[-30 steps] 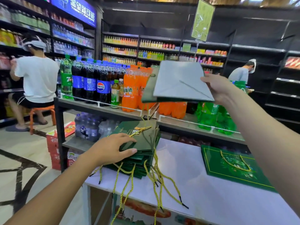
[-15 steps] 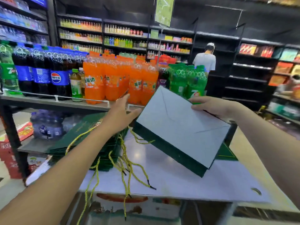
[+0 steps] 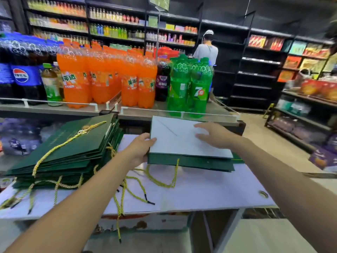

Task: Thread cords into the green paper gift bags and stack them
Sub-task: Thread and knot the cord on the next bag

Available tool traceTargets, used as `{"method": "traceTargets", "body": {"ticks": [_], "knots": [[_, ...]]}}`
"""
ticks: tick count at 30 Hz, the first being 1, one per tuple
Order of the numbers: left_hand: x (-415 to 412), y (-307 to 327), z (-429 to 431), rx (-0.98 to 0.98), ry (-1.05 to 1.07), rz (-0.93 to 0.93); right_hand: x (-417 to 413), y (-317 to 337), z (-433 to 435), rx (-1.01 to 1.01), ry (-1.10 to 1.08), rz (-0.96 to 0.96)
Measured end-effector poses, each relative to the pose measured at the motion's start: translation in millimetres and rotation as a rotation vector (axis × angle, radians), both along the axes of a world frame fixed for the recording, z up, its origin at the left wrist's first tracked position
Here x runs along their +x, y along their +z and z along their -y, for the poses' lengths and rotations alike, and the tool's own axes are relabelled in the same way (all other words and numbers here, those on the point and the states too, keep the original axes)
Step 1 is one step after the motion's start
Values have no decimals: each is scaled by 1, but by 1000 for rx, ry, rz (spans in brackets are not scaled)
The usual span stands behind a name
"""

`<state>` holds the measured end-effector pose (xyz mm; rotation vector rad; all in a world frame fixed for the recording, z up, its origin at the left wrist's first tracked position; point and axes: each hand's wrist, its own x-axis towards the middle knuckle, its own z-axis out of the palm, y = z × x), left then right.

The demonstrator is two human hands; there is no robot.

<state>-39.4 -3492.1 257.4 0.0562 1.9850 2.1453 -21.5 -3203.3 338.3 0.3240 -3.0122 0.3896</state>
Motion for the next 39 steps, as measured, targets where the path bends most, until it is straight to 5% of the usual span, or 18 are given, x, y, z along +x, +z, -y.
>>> {"method": "traceTargets", "body": {"ticks": [4, 9, 11, 16, 18, 25, 28, 34, 39], "knots": [[-18, -32, 9, -139, 136, 15, 11, -73, 17, -21, 36, 123], [-7, -39, 12, -912, 192, -364, 15, -124, 26, 31, -22, 45], [22, -29, 4, -1078, 215, -591, 13, -139, 29, 59, -43, -22], [68, -14, -19, -1413, -153, -557, 11, -156, 34, 74, -75, -116], [67, -18, -20, -1324, -219, -491, 12, -157, 33, 59, -77, -103], [47, 3, -27, -356, -370, 80, 14, -158, 33, 25, -77, -109], [46, 16, -28, -189, -530, 187, 15, -153, 33, -59, -73, -85], [30, 23, -44, -251, -569, 25, 14, -153, 19, -701, 9, -140], [10, 4, -63, -635, -348, -470, 17, -153, 19, -674, 77, -59]]}}
